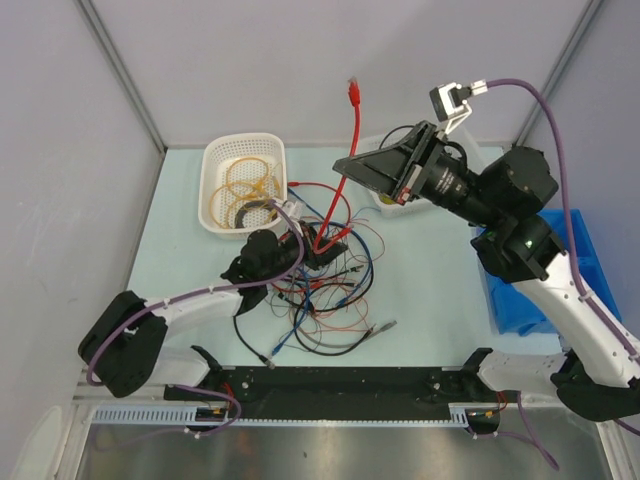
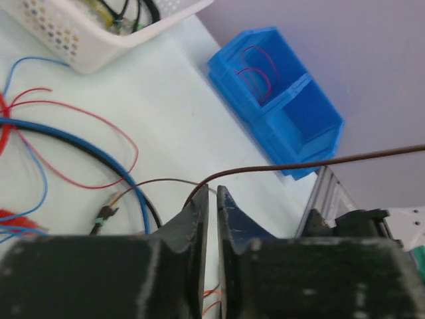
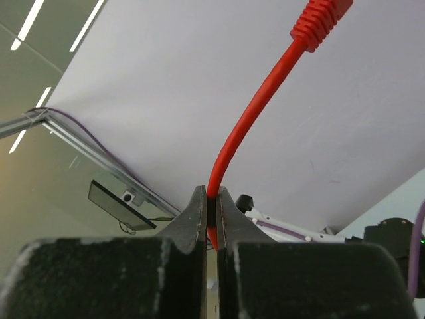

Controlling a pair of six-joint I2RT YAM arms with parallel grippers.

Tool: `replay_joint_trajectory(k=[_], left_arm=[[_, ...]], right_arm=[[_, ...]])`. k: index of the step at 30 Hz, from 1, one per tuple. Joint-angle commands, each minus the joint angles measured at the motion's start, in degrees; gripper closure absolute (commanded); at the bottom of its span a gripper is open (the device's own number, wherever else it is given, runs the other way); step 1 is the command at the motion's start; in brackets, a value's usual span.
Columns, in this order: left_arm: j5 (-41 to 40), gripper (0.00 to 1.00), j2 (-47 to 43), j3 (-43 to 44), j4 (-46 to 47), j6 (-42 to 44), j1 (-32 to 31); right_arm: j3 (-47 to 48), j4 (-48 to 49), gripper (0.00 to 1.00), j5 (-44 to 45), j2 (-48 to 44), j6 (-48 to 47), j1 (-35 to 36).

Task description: Untangle the cables

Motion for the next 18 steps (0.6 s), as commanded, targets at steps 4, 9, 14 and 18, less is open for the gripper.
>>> replay_joint_trajectory(k=[4,9,14,18], left_arm=[[0.10,1.00,3.06,2.42,-9.80,-1.48,5.33],[-2.36,1.00,4.65,2.86,-20.50,-3.51,8.41],[0.79,0.60,5.27,6.55,-28.63,-1.85,10.79],[3.16,0.01,-1.04,5.15,-24.08,-0.70,10.79]], right_arm=[[11.50,-7.61,1.00,1.82,-2.49,-7.10,-1.43],[14.14,-9.64,1.00,0.69,-3.28,-7.45,-5.47],[14.06,-10.61,1.00,-0.99,-3.90,-6.49,-8.73],[10.37,-8.07,1.00,-2.30,-4.78,-4.39,-10.83]])
